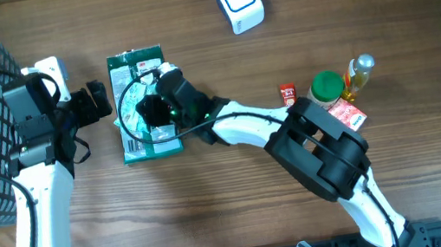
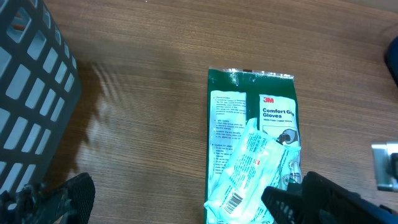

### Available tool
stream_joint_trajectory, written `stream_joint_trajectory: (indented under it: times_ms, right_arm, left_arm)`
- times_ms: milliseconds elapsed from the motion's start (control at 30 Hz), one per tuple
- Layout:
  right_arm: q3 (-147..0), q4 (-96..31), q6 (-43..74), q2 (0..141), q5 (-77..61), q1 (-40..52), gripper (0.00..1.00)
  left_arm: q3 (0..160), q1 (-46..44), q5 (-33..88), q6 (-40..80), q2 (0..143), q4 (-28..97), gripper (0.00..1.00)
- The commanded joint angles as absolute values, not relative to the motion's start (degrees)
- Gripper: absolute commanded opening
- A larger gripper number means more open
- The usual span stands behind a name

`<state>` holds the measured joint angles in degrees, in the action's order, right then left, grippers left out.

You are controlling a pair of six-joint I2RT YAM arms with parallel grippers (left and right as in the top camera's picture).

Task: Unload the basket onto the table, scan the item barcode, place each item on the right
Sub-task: 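Reach the right gripper to the pale green wipes pack on the gloves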

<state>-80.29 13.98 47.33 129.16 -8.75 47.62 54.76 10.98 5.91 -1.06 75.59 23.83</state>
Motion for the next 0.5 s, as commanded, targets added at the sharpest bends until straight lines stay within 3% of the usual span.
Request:
stream_joint_trajectory:
  times_ms: [0, 33, 300, 467]
  right_arm:
    - [-80.2, 14.5, 48.0, 131.0, -5.7, 48.3, 0.15]
    - [-80.2, 14.6, 48.1, 131.0, -5.8, 48.1, 0.04]
    - [-80.2, 14.0, 42.2, 122.3, -23.7, 42.9, 0.04]
    - [-80.2, -2.7, 32.3, 118.1, -44.7, 34.6, 0.04]
  left_arm:
    - [55.2, 11.2, 6.2, -1.5, 75.8, 23.7, 1.00]
    - [55.2, 11.2, 6.2, -1.5, 75.8, 23.7, 1.00]
    - [55.2, 11.2, 6.2, -1.5, 75.8, 23.7, 1.00]
    - [55.2, 11.2, 6.2, -1.5, 75.8, 23.7, 1.00]
